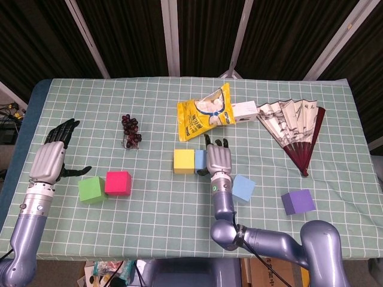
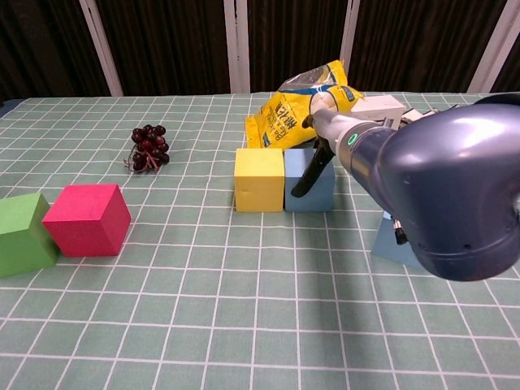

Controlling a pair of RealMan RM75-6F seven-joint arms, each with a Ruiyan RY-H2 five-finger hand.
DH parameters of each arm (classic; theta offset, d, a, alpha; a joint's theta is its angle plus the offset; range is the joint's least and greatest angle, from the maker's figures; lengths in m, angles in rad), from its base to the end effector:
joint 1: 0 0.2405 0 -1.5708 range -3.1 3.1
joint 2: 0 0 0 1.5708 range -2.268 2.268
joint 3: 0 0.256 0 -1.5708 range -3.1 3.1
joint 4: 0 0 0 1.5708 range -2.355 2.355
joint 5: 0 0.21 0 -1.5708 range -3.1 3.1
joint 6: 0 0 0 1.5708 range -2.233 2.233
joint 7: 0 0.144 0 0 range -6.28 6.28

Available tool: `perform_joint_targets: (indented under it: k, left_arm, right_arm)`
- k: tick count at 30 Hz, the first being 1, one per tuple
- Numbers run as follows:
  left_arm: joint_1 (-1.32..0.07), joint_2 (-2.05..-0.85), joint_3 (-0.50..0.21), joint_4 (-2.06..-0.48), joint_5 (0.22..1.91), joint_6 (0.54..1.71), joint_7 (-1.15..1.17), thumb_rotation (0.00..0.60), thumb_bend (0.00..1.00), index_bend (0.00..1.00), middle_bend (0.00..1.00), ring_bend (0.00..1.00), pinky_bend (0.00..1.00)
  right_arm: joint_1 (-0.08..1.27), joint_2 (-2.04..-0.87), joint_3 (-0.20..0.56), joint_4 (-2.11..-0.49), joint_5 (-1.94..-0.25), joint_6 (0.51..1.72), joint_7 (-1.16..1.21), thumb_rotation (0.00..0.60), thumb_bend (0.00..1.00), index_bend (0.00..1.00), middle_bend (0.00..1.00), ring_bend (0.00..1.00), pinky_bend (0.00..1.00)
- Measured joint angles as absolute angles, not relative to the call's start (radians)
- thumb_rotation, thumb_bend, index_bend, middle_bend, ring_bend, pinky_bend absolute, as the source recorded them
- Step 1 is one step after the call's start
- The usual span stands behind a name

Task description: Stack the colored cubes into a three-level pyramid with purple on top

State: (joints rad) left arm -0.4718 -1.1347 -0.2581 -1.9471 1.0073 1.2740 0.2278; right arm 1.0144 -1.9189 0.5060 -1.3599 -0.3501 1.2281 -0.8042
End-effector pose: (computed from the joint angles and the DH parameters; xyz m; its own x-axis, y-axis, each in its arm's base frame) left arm -0.1896 0.2980 0.1362 0.1645 0.0561 0.9848 0.9861 -0.0318 -0.1629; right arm -0.0567 -0.3756 -0.0724 0.2171 -0.3229 0.9212 -0.9610 0.0947 0.2597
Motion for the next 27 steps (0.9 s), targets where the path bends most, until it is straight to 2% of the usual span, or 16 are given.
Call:
perform_joint_targets:
  k: [9,17,22,27]
  left_arm:
    - [-0.473,-1.134,-0.258,-1.948,1.007,1.274,0.228,0.600,0.13,0.00,0.00,0.00,0.00]
    - [-0.473,-1.134,-0.258,-1.948,1.007,1.275,0.229,0.600,0.13,0.00,0.00,0.00,0.00]
    - [-0.473,-1.133,-0.258,-1.949,1.008,1.275,0.229,0.600,0.13,0.00,0.00,0.00,0.00]
    - [-0.474,-1.133,-0.259,-1.948,1.007,1.274,0.227,0.600,0.13,0.00,0.00,0.00,0.00]
  right_arm:
    - [1.010,-1.914,0.503,-1.362,-0.350,1.208,-0.797,0.600,0.14,0.00,0.33,0.10,0.00]
    - [1.005,-1.907,0.498,-1.370,-0.368,1.190,-0.776,0.600,0.14,0.00,0.26,0.06,0.00]
    - [1.003,-1.903,0.493,-1.375,-0.375,1.184,-0.769,0.600,0.14,0.00,0.14,0.00,0.00]
    - [1.000,-1.895,0.487,-1.395,-0.376,1.188,-0.772,0.600,0.14,0.00,0.07,0.00,0.00]
